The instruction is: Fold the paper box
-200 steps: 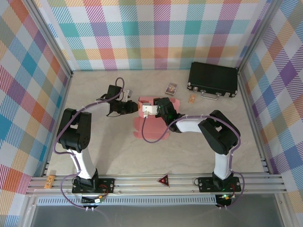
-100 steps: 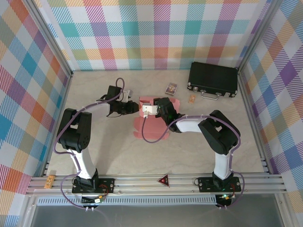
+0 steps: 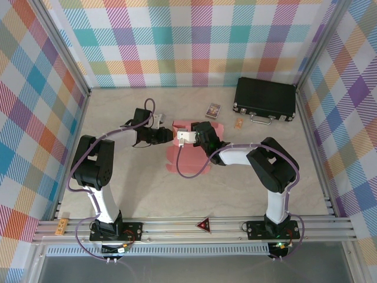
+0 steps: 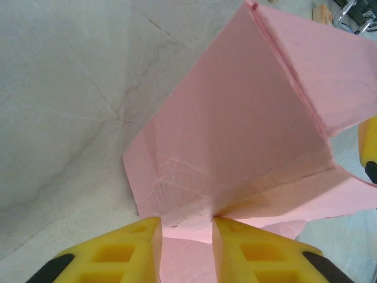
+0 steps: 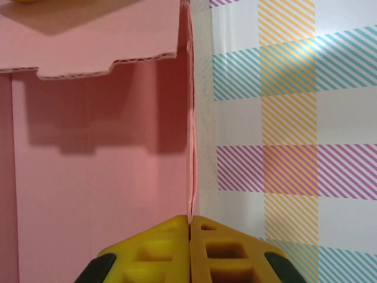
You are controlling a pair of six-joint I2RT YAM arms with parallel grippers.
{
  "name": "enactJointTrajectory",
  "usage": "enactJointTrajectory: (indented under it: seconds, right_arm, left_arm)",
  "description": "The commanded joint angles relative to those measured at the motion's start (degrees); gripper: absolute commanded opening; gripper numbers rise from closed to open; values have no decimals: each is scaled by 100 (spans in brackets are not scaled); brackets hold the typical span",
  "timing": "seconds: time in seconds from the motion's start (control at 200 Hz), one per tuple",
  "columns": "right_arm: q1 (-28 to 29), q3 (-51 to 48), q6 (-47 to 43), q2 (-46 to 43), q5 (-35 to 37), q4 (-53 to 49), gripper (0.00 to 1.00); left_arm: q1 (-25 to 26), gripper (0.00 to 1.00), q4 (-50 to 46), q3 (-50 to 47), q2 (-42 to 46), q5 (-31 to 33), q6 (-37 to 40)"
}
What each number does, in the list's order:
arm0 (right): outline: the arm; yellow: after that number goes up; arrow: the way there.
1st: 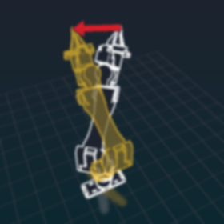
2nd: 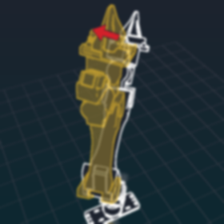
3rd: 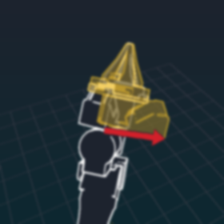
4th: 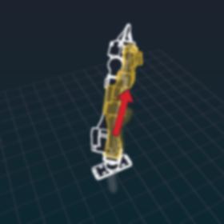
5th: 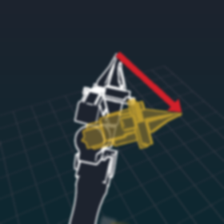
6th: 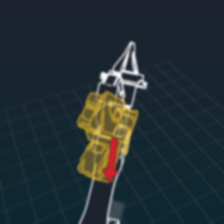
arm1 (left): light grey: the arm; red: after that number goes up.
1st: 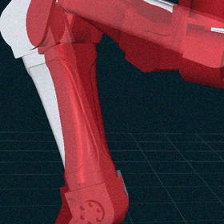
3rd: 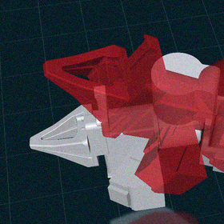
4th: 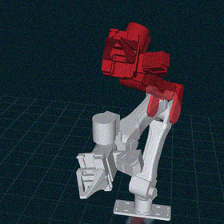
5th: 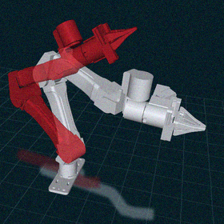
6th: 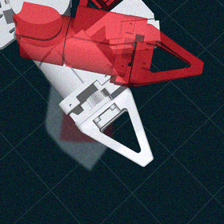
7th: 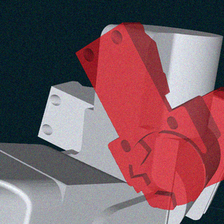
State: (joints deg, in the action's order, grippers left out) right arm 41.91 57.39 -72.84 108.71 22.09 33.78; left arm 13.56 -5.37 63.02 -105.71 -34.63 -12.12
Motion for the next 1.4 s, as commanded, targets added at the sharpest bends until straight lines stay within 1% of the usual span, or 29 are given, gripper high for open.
enactJointTrajectory:
  seconds: [0.0,0.16,0.375,0.525,0.705,0.82,1.115,1.22,1.395]
  right_arm:
    - [-25,45,138,38,-20,-294,8]
    - [-8,27,165,38,-28,-317,8]
    - [8,36,217,12,-47,-365,8]
    - [28,5,250,-1,-47,-398,8]
    - [36,-25,277,-26,-55,-413,8]
    - [40,-17,288,-40,-72,-430,8]
    - [59,-8,338,-60,-99,-513,9]
    - [57,1,349,-51,-89,-531,9]
    - [67,9,367,-51,-75,-549,9]
  left_arm:
    - [-29,30,139,105,-109,99,88]
    - [-21,33,235,140,-193,19,78]
    - [54,33,328,133,-219,105,101]
    - [130,34,460,-27,-93,328,162]
    - [165,39,796,-318,183,548,174]
    - [166,39,861,-376,253,667,209]
    - [182,43,1169,-513,299,423,228]
    - [198,46,1204,-487,257,286,243]
    - [239,48,1135,-384,150,333,272]
